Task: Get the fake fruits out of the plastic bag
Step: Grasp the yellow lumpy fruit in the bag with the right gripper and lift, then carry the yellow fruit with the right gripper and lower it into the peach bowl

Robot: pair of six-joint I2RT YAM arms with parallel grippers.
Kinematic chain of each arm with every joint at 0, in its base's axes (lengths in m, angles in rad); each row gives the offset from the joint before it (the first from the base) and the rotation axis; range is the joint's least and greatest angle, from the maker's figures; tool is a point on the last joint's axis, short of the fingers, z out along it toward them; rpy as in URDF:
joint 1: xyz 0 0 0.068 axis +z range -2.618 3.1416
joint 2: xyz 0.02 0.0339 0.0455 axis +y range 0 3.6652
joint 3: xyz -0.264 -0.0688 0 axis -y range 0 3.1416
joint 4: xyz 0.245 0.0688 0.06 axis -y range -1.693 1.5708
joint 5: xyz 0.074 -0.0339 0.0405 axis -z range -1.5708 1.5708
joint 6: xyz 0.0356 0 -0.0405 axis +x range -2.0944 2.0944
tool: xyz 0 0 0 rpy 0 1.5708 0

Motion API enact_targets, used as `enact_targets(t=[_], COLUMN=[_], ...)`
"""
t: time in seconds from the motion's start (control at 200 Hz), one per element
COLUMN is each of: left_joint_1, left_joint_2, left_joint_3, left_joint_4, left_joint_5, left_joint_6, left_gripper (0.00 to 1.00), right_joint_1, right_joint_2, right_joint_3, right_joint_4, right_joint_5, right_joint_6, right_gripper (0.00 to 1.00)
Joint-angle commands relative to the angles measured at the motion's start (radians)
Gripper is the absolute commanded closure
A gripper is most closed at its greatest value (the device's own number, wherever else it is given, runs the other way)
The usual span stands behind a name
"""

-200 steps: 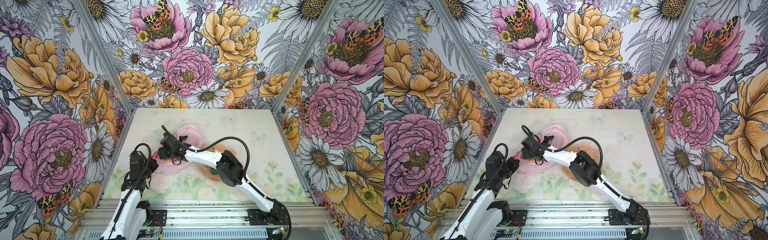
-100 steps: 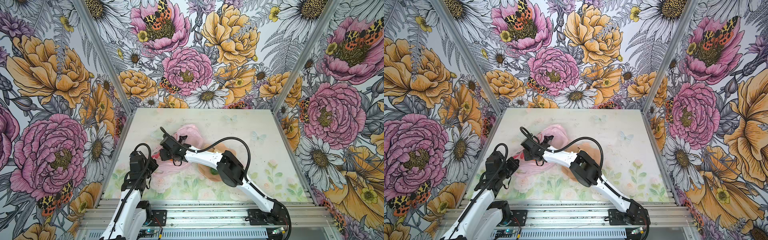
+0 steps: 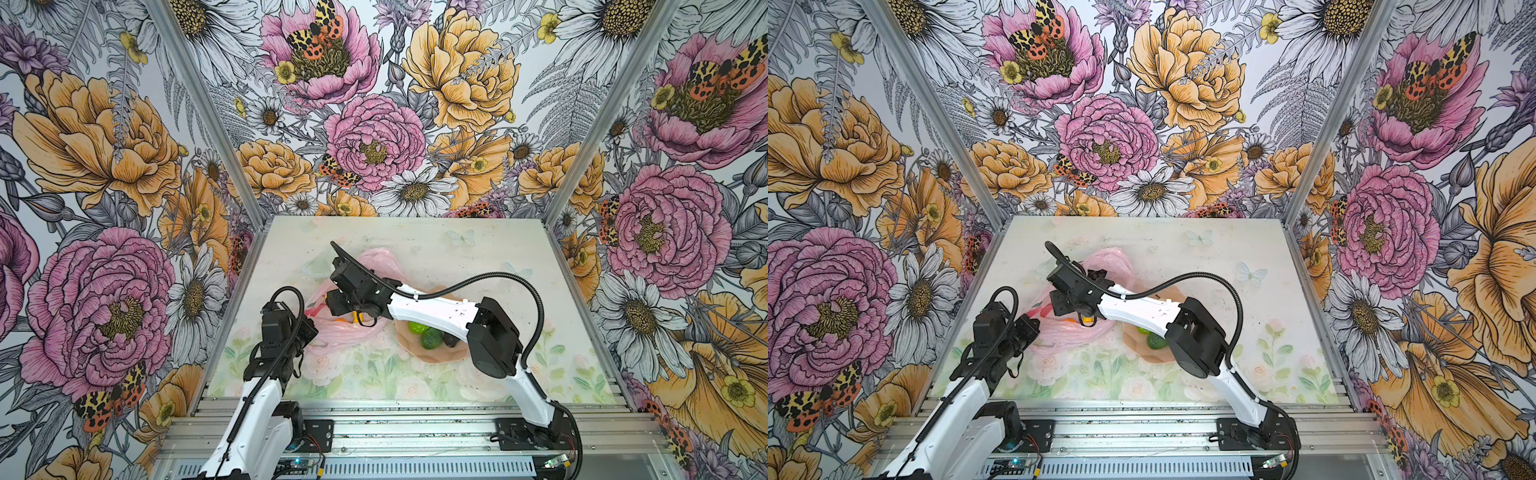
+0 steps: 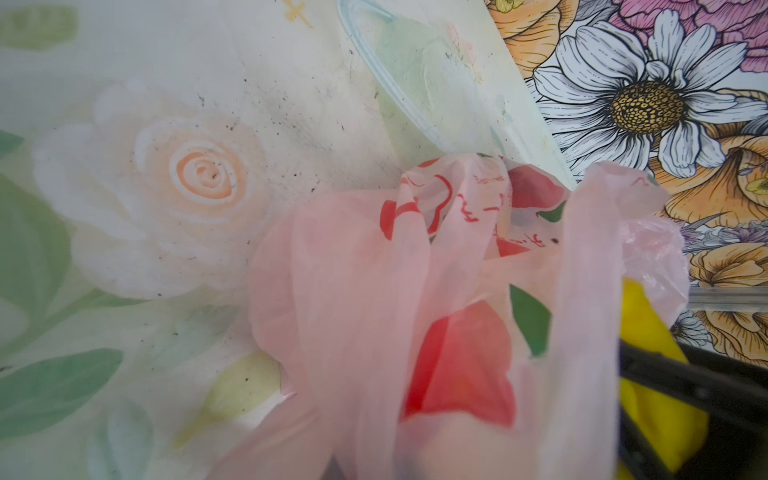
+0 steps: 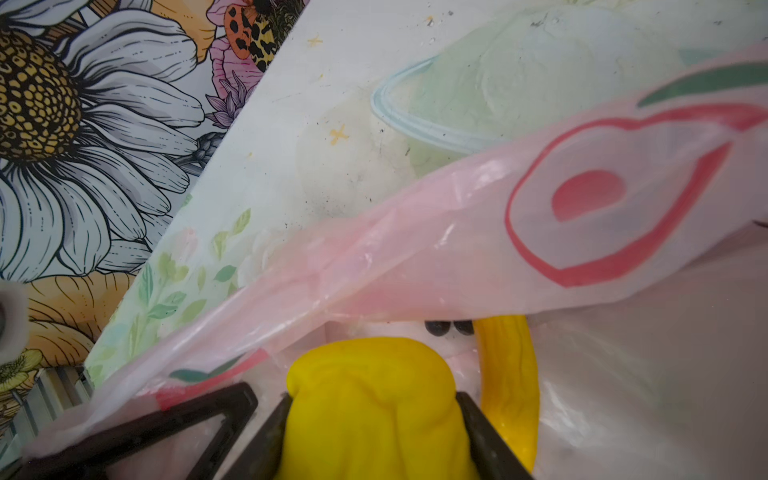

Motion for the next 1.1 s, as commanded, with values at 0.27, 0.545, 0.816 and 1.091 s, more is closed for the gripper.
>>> enact_targets(t=[0.27,0.545,0.816,1.091], left_joint_1=[-0.008,-0.010,-0.012,-0.011], left_joint_2=[0.044,0.047,0.063,0.051], left_joint_3=[0.038,0.022,0.018,0.015], left_joint_4=[0.113,0.161,0.173,0.172], left_joint_5=[-0.090,-0.071,-0.070,-0.068], left_joint_6=[0.138,0.165,0.163,0.163], left_gripper=[1.00,1.00,1.00,1.00], right_joint_1=[-0.015,-0.047,-0.052,-0.048], right_joint_2=[-0.346,-0.548,-0.655,-0.625], right_joint_3=[-0.347,-0.530,-0.611,-0.644], right_joint_4=[-0.066,-0.245,-0.355,-0.399], right_joint_5=[0.017,0.070,0.079,0.038], right_joint_6=[-0.093,-0.132,-0.125,-0.122], right_gripper=[0.50,0.51,0.51,0.51])
